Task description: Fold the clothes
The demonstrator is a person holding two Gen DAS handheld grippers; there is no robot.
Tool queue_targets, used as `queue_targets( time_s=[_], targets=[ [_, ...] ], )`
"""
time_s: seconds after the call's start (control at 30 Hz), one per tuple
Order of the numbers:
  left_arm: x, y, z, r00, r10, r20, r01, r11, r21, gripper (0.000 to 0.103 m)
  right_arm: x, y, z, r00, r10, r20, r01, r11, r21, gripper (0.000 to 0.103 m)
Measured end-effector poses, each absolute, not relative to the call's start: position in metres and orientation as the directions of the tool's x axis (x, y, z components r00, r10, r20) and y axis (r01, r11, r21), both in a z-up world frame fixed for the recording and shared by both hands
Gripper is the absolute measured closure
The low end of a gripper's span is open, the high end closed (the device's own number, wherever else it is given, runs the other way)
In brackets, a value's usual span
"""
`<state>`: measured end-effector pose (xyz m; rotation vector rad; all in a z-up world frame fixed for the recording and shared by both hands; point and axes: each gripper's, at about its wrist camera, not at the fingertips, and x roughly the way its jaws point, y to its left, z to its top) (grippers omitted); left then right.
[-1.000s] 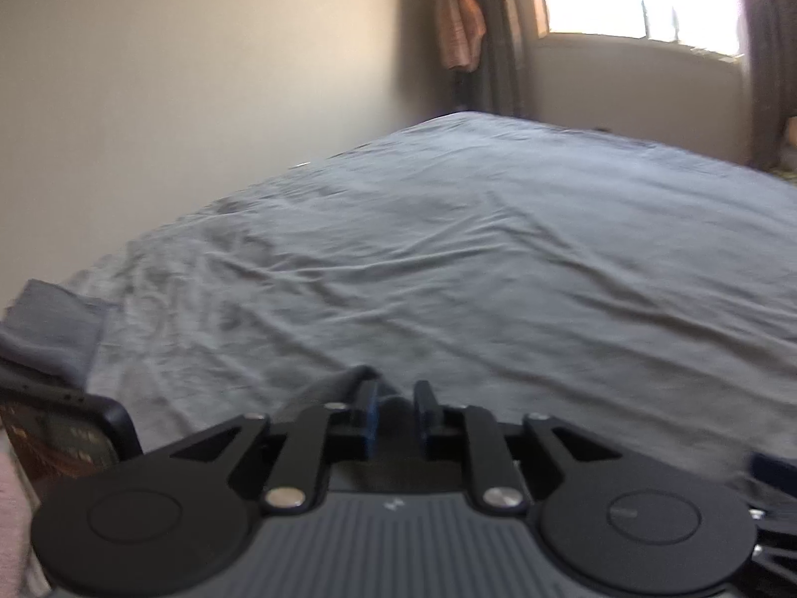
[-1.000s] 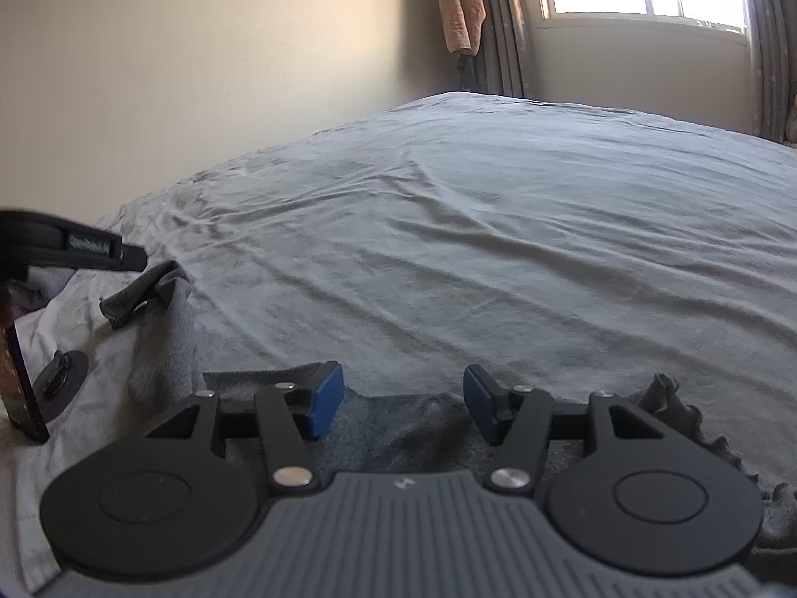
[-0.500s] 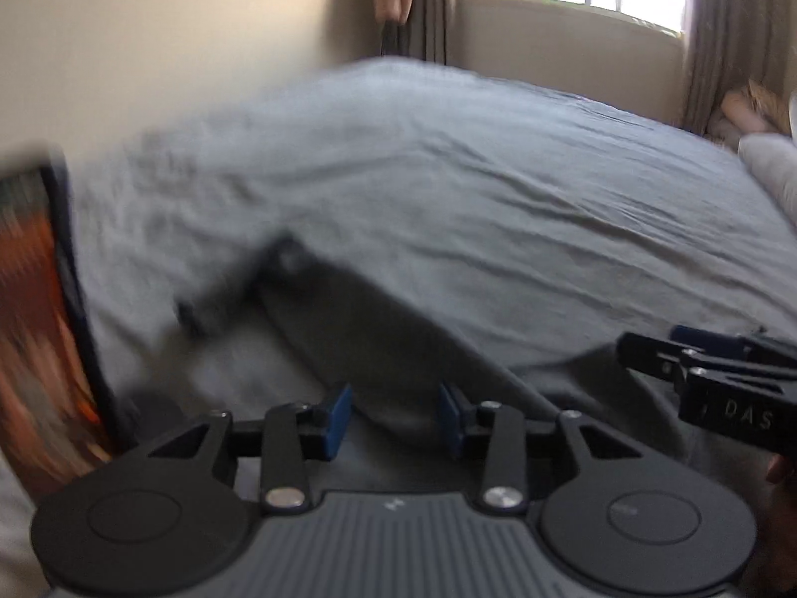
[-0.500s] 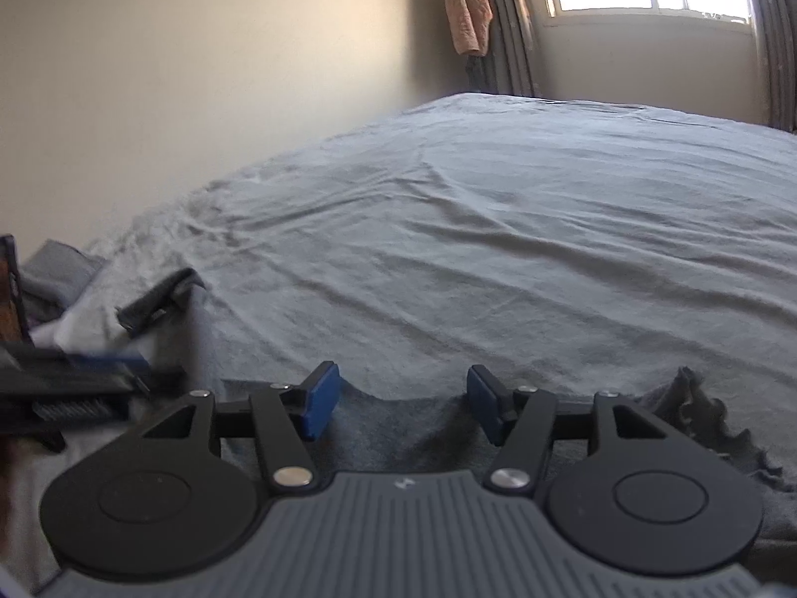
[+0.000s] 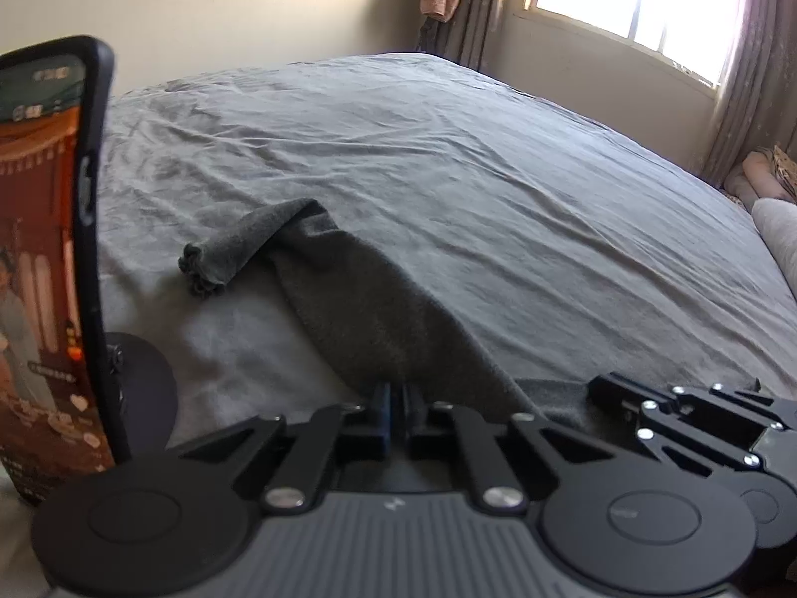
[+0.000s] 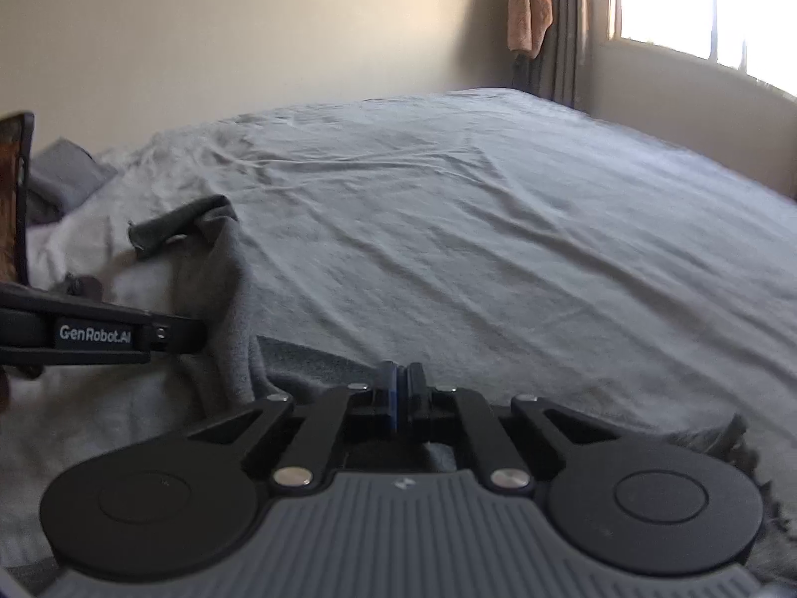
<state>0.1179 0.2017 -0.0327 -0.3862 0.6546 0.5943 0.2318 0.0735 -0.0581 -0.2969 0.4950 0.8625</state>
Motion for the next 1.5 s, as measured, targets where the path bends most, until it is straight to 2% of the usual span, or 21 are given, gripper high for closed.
queue_targets(
  time_s=[0.07, 0.13, 0.2, 0.3, 0.37, 0.5, 0.63, 0.87, 1.1, 1.4, 1.5],
  targets=[
    [0.116, 0.201, -0.031, 0.627, 0.402, -0.667, -0.639, 0.755, -0.146, 0.099, 0.232, 0.069, -0.053, 0.623, 0.61, -0.489, -0.727, 0.682, -0.076, 0.099],
    [0.114, 0.201, -0.03, 0.615, 0.403, -0.678, -0.649, 0.747, -0.143, 0.099, 0.24, 0.064, -0.051, 0.666, 0.565, -0.487, -0.667, 0.744, -0.049, 0.099],
    [0.112, 0.2, -0.029, 0.6, 0.403, -0.691, -0.658, 0.74, -0.139, 0.099, 0.251, 0.062, -0.055, 0.651, 0.541, -0.533, -0.642, 0.766, -0.007, 0.099],
    [0.108, 0.2, -0.028, 0.597, 0.395, -0.699, -0.667, 0.729, -0.158, 0.099, 0.251, 0.066, -0.055, 0.642, 0.527, -0.557, -0.661, 0.748, -0.054, 0.099],
    [0.106, 0.202, -0.029, 0.599, 0.389, -0.7, -0.674, 0.716, -0.179, 0.099, 0.248, 0.069, -0.047, 0.64, 0.532, -0.554, -0.685, 0.722, -0.098, 0.09],
    [0.102, 0.202, -0.03, 0.601, 0.39, -0.698, -0.692, 0.691, -0.21, 0.099, 0.255, 0.077, -0.026, 0.552, 0.626, -0.551, -0.769, 0.637, -0.046, 0.07],
    [0.102, 0.199, -0.031, 0.601, 0.401, -0.692, -0.703, 0.678, -0.217, 0.099, 0.269, 0.107, -0.023, 0.375, 0.702, -0.605, -0.866, 0.499, 0.042, 0.07],
    [0.103, 0.204, -0.033, 0.603, 0.386, -0.698, -0.704, 0.67, -0.238, 0.098, 0.261, 0.143, -0.038, 0.25, 0.68, -0.689, -0.941, 0.339, -0.006, 0.07],
    [0.102, 0.207, -0.034, 0.606, 0.373, -0.703, -0.707, 0.658, -0.259, 0.098, 0.252, 0.137, -0.037, 0.219, 0.655, -0.724, -0.959, 0.282, -0.035, 0.069],
    [0.102, 0.209, -0.035, 0.606, 0.366, -0.706, -0.714, 0.641, -0.28, 0.098, 0.27, 0.125, -0.027, 0.235, 0.67, -0.704, -0.936, 0.352, 0.023, 0.069],
    [0.101, 0.209, -0.036, 0.605, 0.363, -0.708, -0.714, 0.64, -0.283, 0.097, 0.259, 0.139, -0.038, 0.216, 0.636, -0.741, -0.954, 0.299, -0.021, 0.069]
  ],
)
